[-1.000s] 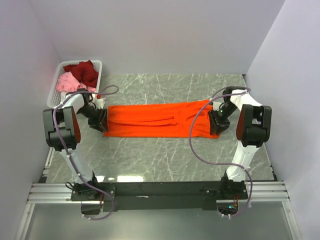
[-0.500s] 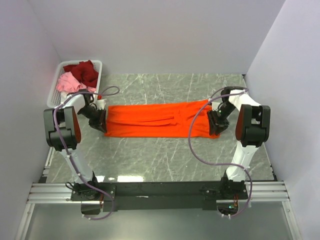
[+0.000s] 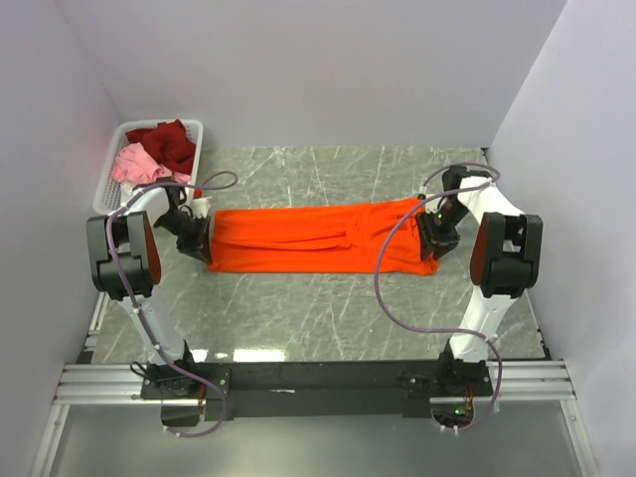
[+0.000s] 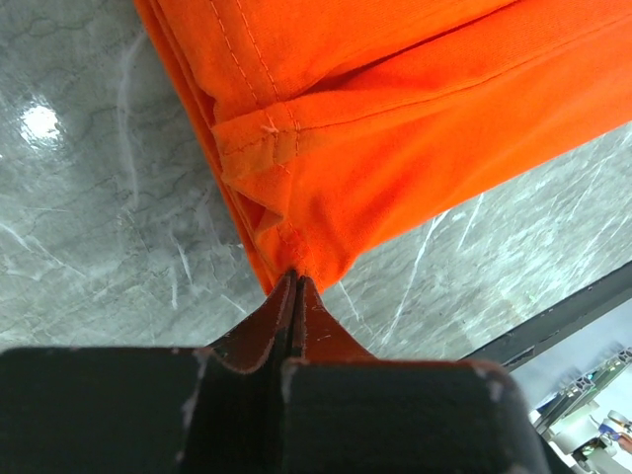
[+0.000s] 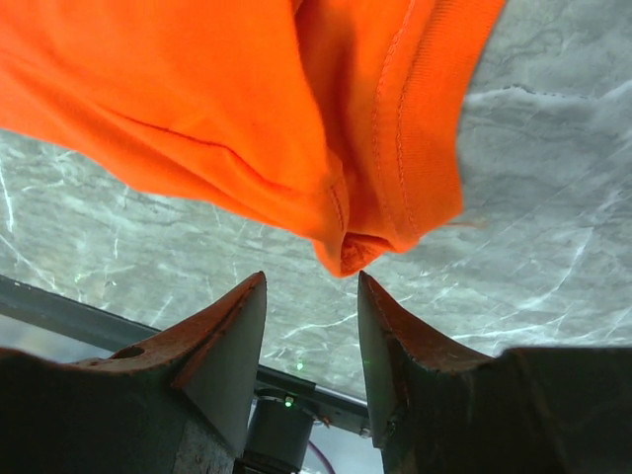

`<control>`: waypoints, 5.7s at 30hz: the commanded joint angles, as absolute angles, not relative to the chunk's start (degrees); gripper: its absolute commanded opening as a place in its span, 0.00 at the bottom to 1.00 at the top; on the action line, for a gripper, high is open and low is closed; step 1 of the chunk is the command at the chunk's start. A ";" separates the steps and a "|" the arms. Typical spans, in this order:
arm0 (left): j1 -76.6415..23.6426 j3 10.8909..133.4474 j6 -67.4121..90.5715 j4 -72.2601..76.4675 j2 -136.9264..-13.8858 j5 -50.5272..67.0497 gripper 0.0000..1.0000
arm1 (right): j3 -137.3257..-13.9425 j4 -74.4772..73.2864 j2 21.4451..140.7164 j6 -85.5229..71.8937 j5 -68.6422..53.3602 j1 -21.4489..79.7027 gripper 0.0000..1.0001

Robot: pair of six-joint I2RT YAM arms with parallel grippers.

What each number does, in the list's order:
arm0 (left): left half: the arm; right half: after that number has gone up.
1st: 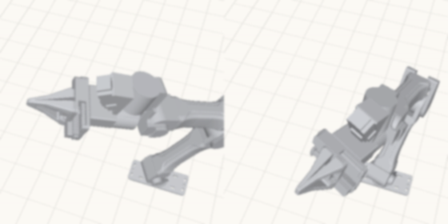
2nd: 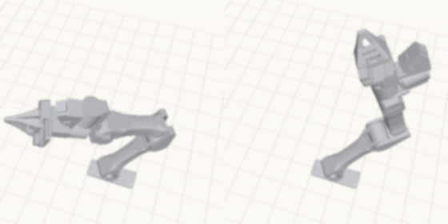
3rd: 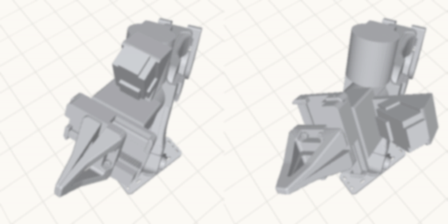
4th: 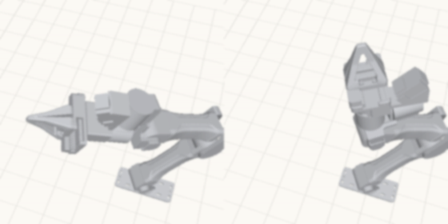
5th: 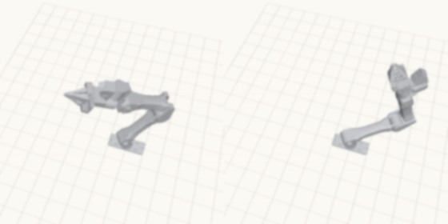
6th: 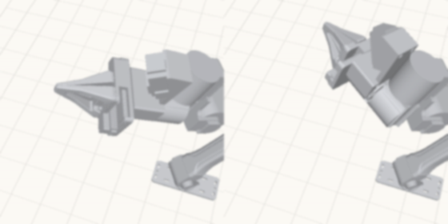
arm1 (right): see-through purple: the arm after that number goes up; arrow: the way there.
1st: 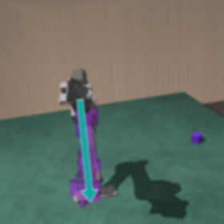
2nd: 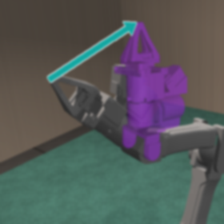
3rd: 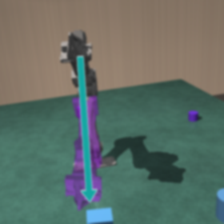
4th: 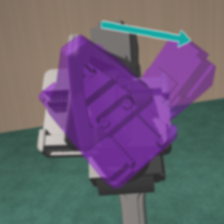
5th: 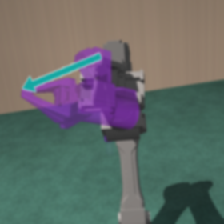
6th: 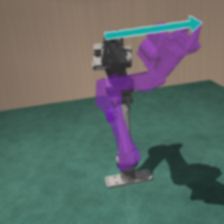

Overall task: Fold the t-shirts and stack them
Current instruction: Fold the tshirt

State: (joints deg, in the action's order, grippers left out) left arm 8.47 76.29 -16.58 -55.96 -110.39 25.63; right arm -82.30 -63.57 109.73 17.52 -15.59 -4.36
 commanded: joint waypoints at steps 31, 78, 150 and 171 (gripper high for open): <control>8.44 78.22 -17.40 -59.15 -108.10 28.21 0.00 | -84.72 -63.71 115.13 17.31 -15.82 -4.13 0.25; 7.83 74.97 -26.10 -50.37 -94.48 31.73 0.40 | -123.08 -52.84 136.39 22.15 14.39 -5.19 0.11; -5.27 70.40 -16.96 -45.35 -91.06 36.92 0.29 | -133.67 -44.75 146.51 32.50 19.42 25.47 0.00; -17.48 72.16 -28.02 -37.26 -97.47 38.15 0.32 | -119.91 -33.11 122.26 15.30 10.74 19.00 0.06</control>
